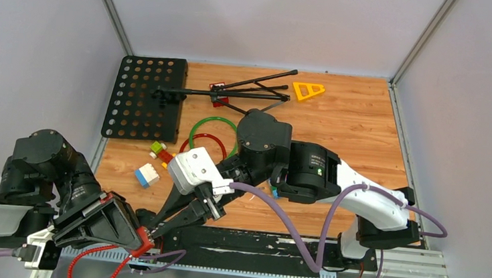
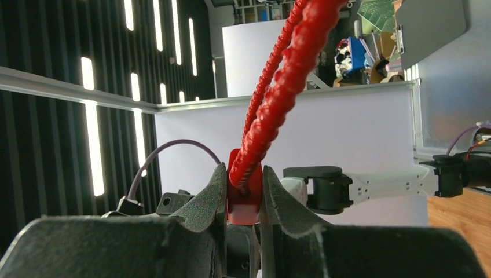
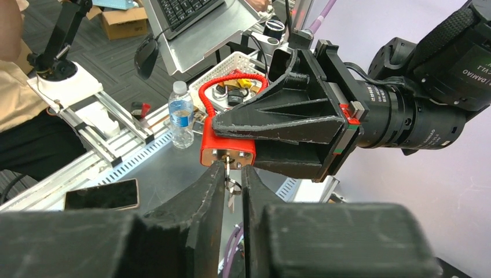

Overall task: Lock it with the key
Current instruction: Lock the lock.

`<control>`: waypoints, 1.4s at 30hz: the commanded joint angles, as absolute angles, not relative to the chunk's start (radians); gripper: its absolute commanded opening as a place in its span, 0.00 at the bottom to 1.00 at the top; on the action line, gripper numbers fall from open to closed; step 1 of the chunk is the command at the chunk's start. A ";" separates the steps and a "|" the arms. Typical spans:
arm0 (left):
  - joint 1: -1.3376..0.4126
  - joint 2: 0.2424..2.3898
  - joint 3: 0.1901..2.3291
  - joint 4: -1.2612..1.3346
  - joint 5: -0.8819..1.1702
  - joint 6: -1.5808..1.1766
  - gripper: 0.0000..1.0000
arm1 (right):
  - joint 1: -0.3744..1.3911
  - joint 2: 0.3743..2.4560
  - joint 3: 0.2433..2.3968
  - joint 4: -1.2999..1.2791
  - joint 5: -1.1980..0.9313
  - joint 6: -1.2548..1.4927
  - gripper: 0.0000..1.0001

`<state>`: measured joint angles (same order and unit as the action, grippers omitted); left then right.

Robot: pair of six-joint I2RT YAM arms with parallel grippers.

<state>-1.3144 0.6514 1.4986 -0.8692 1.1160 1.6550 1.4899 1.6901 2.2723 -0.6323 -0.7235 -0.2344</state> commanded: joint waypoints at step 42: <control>-1.317 0.568 0.939 0.829 -0.079 0.199 0.00 | 1.690 1.528 1.380 0.768 0.387 -1.574 0.00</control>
<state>-1.3205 0.5671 0.9283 0.7292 0.1356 0.3473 1.6810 1.4445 1.4570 0.6247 0.2642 -1.2861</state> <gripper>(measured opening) 0.245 0.009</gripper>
